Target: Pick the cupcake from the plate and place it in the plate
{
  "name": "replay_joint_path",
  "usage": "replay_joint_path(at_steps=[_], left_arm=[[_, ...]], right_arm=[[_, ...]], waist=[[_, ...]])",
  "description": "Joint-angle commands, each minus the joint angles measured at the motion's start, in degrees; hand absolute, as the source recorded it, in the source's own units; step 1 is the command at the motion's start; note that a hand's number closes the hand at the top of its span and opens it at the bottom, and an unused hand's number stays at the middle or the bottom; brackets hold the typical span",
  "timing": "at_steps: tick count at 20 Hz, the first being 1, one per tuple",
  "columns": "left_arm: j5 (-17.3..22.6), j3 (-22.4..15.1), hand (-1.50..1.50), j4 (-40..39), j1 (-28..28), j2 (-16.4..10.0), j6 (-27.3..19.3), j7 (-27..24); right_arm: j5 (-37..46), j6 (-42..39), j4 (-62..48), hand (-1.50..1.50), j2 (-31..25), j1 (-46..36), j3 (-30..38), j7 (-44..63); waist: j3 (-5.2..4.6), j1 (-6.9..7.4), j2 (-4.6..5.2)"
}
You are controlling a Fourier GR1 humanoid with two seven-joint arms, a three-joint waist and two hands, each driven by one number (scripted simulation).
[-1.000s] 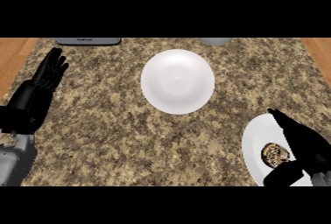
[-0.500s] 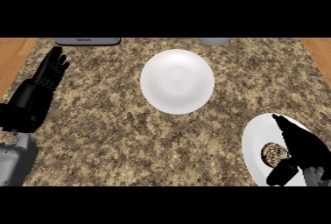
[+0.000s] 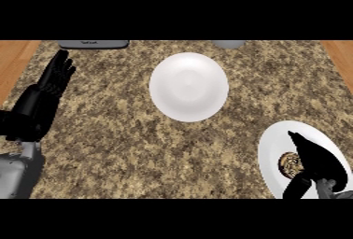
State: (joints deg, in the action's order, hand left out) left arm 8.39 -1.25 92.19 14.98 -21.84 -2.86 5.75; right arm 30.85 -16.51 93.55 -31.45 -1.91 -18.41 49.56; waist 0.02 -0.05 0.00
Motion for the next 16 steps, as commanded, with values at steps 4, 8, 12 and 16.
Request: replay_joint_path(at_steps=[4, 8, 12, 16], left_arm=[[-2.60, 0.55, 0.00, 1.15, 0.44, 2.80, 0.34, 2.53], [-2.19, 2.80, 0.00, 4.74, -0.65, 1.28, 2.16, 4.27], [-3.17, 1.74, 0.00, 0.63, 0.26, 3.02, 2.37, 1.41], [-1.69, 3.65, 0.00, 2.35, -3.00, 1.51, 3.82, 0.58]], right_arm=[[6.04, 1.40, -7.92, -1.50, 4.99, 0.96, 0.61, -3.27], [9.66, 0.80, -8.41, -1.50, 5.05, 1.83, 0.29, -3.27], [12.96, 9.43, -11.74, 1.50, 5.05, -3.07, 1.93, -12.59], [19.98, 18.48, -5.96, 1.50, 11.16, 6.72, 0.68, 2.61]], waist=[[-0.01, 0.08, -0.01], [-0.01, 0.12, -0.08], [0.00, 0.10, -0.02], [-0.12, -1.09, -0.49]])
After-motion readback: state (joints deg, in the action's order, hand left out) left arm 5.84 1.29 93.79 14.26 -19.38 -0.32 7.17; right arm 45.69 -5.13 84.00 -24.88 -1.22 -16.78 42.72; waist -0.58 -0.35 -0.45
